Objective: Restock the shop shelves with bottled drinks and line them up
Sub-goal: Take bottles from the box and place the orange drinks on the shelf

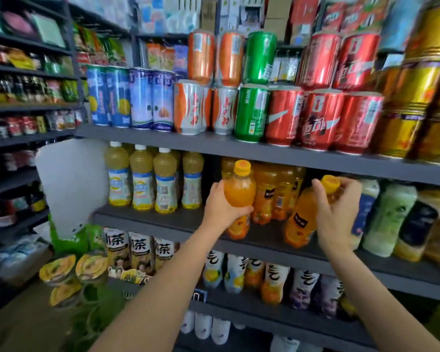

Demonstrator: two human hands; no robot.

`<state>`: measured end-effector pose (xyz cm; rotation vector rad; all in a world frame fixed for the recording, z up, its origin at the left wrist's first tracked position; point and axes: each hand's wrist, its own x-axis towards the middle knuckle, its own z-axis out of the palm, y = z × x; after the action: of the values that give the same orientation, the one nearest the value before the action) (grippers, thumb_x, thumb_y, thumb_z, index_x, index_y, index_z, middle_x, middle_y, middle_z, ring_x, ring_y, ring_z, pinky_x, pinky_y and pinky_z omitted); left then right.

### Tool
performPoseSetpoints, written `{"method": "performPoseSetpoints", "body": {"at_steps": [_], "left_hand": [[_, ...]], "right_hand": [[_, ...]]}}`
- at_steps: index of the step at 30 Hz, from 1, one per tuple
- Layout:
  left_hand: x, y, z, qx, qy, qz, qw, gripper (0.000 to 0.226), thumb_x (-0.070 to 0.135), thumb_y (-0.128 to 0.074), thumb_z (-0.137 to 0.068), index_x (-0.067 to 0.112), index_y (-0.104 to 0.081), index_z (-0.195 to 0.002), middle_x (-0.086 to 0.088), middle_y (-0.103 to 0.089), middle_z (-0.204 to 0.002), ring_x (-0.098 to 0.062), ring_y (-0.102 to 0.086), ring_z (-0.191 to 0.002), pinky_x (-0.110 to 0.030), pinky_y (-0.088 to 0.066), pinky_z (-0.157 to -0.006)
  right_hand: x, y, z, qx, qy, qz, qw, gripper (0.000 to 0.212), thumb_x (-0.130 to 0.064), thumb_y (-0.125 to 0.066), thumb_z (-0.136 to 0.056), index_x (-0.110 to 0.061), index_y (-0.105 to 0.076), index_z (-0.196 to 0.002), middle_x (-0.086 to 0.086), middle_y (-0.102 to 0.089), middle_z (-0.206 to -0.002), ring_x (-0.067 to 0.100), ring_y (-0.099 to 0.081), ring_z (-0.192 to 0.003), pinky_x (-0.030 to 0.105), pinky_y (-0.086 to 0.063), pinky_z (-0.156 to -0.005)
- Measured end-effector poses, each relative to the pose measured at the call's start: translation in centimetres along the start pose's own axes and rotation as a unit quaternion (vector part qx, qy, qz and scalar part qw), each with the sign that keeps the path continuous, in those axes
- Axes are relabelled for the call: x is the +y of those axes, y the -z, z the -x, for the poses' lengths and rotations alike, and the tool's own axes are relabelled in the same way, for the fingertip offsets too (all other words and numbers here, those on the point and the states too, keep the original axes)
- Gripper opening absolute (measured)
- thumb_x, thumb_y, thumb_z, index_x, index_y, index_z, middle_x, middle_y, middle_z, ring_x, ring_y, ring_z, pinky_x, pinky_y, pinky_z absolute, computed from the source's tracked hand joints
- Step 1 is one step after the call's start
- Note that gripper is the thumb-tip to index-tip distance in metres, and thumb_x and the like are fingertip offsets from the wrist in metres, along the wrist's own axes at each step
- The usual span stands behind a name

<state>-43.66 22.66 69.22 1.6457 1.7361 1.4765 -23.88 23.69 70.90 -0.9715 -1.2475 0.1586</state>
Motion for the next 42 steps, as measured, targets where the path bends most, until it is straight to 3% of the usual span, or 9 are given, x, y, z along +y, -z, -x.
{"method": "performPoseSetpoints", "body": {"at_steps": [5, 7, 13, 26, 30, 33, 37, 39, 42], "left_hand": [[-0.2, -2.6, -1.5, -0.015, 0.014, -0.006, 1.0, 0.08, 0.027, -0.083, -0.064, 0.013, -0.041, -0.13, -0.006, -0.047, -0.124, -0.023, -0.048, -0.118, -0.036, -0.041, -0.098], [-0.4, -3.3, -2.0, -0.009, 0.028, 0.014, 0.999, 0.079, 0.026, -0.083, -0.064, 0.015, -0.041, -0.13, -0.006, -0.047, -0.125, -0.023, -0.048, -0.118, -0.04, -0.042, -0.099], [-1.7, -4.2, -3.8, -0.045, 0.057, 0.014, 0.997, 0.078, 0.025, -0.081, -0.067, 0.02, -0.038, -0.132, -0.003, -0.054, -0.127, -0.02, -0.051, -0.117, -0.038, -0.042, -0.101], [-4.9, -7.1, -3.0, -0.035, 0.053, -0.053, 0.997, 0.064, 0.029, -0.075, -0.075, 0.017, -0.044, -0.129, -0.006, -0.058, -0.125, -0.023, -0.056, -0.115, -0.042, -0.045, -0.098], [-6.1, -5.5, 0.8, 0.062, 0.034, 0.009, 0.997, 0.039, 0.014, -0.066, -0.083, 0.011, -0.051, -0.119, 0.001, -0.059, -0.109, -0.01, -0.058, -0.096, -0.026, -0.05, -0.086], [-9.6, -1.4, 6.3, 0.168, 0.06, 0.013, 0.984, 0.023, 0.008, -0.053, -0.09, 0.012, -0.053, -0.112, 0.003, -0.057, -0.099, -0.008, -0.055, -0.085, -0.018, -0.045, -0.074], [-18.3, 5.4, 17.0, 0.21, 0.224, -0.042, 0.951, 0.015, 0.008, -0.051, -0.091, 0.019, -0.05, -0.101, 0.006, -0.056, -0.085, -0.014, -0.055, -0.078, -0.022, -0.041, -0.065], [-23.8, 8.8, 23.9, 0.193, 0.348, -0.082, 0.914, 0.017, 0.006, -0.055, -0.088, 0.008, -0.054, -0.105, -0.006, -0.062, -0.092, -0.024, -0.058, -0.086, -0.028, -0.042, -0.072], [-30.1, 14.3, 34.9, 0.069, 0.533, -0.116, 0.835, 0.024, 0.013, -0.053, -0.092, -0.005, -0.059, -0.106, -0.023, -0.063, -0.105, -0.034, -0.06, -0.103, -0.037, -0.044, -0.085]], "right_hand": [[2.4, -1.6, -1.8, -0.037, -0.013, 0.026, 0.999, 0.028, -0.023, -0.062, -0.089, -0.003, -0.049, -0.103, 0.015, -0.051, -0.103, 0.023, -0.05, -0.097, 0.025, -0.037, -0.084], [3.0, -2.7, -2.8, -0.072, -0.021, 0.038, 0.996, 0.045, -0.027, -0.064, -0.086, 0.001, -0.049, -0.118, 0.016, -0.052, -0.115, 0.026, -0.05, -0.11, 0.03, -0.039, -0.096], [7.3, -3.3, -0.4, -0.192, -0.107, 0.023, 0.975, 0.089, -0.018, -0.08, -0.07, -0.015, -0.026, -0.14, 0.005, -0.046, -0.131, 0.018, -0.047, -0.119, 0.03, -0.038, -0.096], [11.2, -7.5, -1.3, -0.134, -0.172, 0.055, 0.974, 0.091, -0.013, -0.078, -0.073, -0.005, -0.02, -0.143, 0.018, -0.034, -0.138, 0.03, -0.035, -0.13, 0.034, -0.03, -0.106], [8.4, -5.8, 2.5, -0.068, -0.042, 0.107, 0.991, 0.077, -0.016, -0.074, -0.077, 0.002, -0.03, -0.137, 0.025, -0.03, -0.136, 0.034, -0.034, -0.126, 0.042, -0.034, -0.107], [4.6, -5.8, 9.1, -0.147, 0.088, 0.057, 0.984, 0.048, -0.006, -0.061, -0.083, 0.001, -0.041, -0.127, 0.023, -0.035, -0.127, 0.026, -0.036, -0.119, 0.027, -0.032, -0.101], [1.9, -8.5, 21.1, -0.435, 0.155, 0.054, 0.885, 0.037, -0.01, -0.056, -0.086, -0.009, -0.045, -0.121, 0.01, -0.036, -0.123, 0.025, -0.042, -0.116, 0.03, -0.04, -0.097], [1.3, -9.6, 27.5, -0.601, 0.134, 0.086, 0.783, 0.035, -0.015, -0.052, -0.091, -0.01, -0.044, -0.125, 0.006, -0.037, -0.126, 0.021, -0.042, -0.117, 0.027, -0.039, -0.093], [2.1, -10.6, 37.9, -0.77, 0.093, 0.118, 0.62, 0.034, -0.02, -0.048, -0.093, -0.012, -0.044, -0.126, 0.004, -0.038, -0.126, 0.021, -0.041, -0.118, 0.025, -0.034, -0.093]]}}
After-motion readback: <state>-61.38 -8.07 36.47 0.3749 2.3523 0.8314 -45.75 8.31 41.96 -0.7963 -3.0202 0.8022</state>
